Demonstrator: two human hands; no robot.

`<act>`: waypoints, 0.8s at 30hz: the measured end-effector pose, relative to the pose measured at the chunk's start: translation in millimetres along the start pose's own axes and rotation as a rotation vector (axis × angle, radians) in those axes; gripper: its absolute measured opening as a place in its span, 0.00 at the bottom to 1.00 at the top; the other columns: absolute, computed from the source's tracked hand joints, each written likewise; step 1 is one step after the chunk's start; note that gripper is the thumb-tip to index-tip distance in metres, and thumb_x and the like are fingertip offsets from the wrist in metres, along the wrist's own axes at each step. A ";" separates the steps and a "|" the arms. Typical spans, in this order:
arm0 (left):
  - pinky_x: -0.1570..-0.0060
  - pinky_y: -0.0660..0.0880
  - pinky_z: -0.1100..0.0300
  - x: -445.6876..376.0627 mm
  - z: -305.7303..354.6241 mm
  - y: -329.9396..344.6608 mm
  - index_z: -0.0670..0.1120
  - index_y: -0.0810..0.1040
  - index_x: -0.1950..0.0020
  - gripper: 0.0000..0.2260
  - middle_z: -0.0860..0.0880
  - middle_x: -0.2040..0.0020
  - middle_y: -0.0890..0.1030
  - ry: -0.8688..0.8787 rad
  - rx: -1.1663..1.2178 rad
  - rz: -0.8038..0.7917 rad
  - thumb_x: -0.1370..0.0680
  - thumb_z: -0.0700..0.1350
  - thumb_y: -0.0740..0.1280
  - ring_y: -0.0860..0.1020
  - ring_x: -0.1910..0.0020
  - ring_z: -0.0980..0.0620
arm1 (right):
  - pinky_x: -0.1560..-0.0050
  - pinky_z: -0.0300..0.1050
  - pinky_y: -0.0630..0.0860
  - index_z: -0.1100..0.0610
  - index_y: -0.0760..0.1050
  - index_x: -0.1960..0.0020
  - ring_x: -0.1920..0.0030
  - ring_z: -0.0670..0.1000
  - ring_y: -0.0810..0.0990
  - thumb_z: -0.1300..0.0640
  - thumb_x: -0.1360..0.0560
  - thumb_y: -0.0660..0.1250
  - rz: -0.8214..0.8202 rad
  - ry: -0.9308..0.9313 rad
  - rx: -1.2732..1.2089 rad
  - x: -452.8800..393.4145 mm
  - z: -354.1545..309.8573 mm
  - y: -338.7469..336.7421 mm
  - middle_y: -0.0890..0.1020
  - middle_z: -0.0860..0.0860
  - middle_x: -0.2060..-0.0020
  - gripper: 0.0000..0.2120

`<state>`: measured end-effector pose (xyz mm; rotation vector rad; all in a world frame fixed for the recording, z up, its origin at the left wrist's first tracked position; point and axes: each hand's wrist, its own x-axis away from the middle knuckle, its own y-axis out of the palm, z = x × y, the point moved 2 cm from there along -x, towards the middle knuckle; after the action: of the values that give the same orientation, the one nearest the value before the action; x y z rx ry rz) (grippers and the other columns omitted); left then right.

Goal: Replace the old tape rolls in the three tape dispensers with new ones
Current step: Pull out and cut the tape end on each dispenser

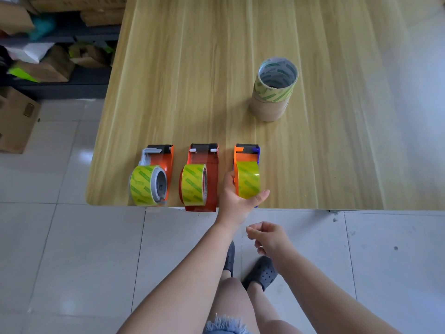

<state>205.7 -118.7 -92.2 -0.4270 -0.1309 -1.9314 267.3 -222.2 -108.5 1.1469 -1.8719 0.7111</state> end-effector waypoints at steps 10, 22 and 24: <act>0.51 0.78 0.56 -2.7 -6.2 2.8 0.48 0.69 0.43 0.32 0.53 0.54 0.79 0.015 -0.012 -0.007 0.41 0.56 0.75 0.79 0.55 0.55 | 0.73 0.37 0.66 0.58 0.75 0.64 0.73 0.47 0.69 0.62 0.25 0.68 0.001 0.002 0.007 -3.7 2.6 1.1 0.76 0.51 0.69 0.09; 0.44 0.77 0.51 -5.2 -4.3 -0.4 0.47 0.70 0.36 0.36 0.46 0.47 0.81 -0.120 -0.060 -0.113 0.40 0.53 0.79 0.79 0.46 0.46 | 0.71 0.35 0.67 0.55 0.77 0.63 0.72 0.46 0.69 0.62 0.27 0.70 0.025 0.066 -0.019 -14.9 7.7 2.3 0.76 0.50 0.70 0.07; 0.43 0.77 0.47 -6.1 -4.2 -1.5 0.47 0.71 0.38 0.38 0.45 0.48 0.81 -0.148 -0.038 -0.112 0.44 0.55 0.79 0.80 0.46 0.44 | 0.70 0.35 0.67 0.54 0.76 0.63 0.72 0.46 0.70 0.64 0.27 0.69 0.034 0.101 0.011 -20.4 9.0 1.7 0.76 0.49 0.70 0.08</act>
<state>205.4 -114.0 -98.1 -0.5998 -0.2182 -2.0136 268.0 -219.5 -130.7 1.0688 -1.8081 0.7854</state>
